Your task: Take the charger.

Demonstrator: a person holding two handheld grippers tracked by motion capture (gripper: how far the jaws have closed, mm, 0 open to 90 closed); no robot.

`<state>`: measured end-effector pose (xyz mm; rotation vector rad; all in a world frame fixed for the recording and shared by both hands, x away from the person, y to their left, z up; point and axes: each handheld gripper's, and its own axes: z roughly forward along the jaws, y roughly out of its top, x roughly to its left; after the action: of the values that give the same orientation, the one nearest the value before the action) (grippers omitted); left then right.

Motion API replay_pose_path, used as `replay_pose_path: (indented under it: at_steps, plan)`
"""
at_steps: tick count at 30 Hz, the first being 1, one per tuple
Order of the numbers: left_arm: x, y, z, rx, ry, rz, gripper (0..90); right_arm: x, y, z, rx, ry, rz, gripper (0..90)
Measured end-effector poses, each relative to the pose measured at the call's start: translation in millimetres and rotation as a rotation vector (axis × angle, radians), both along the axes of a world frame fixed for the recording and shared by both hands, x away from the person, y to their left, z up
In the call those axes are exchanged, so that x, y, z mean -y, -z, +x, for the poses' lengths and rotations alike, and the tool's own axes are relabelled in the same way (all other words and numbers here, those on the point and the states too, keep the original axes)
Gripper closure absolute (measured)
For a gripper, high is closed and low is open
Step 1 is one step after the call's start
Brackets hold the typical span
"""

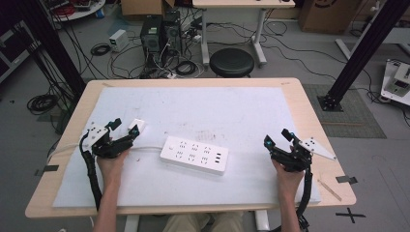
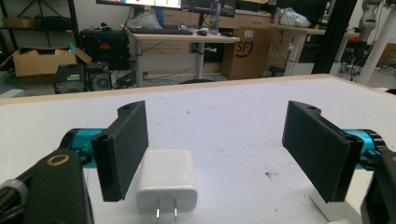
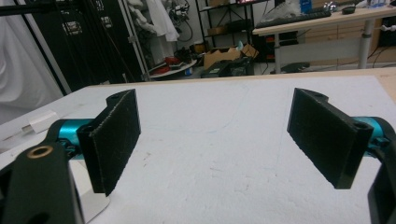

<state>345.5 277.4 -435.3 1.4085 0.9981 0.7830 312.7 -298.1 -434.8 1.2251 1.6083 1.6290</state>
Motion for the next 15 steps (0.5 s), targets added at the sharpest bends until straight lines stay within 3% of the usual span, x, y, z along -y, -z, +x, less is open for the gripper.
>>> replay_pose_path:
  at_steps: [10,15]
  plan:
    - [1.6,0.4,0.2,-0.004,-0.007,0.027,22.7,-0.3,0.1,0.2,-0.004,-0.006,-0.001,17.5]
    - [1.6,0.5,0.1,-0.016,-0.023,0.016,22.7,-0.4,0.1,0.0,0.001,-0.014,-0.005,17.5]
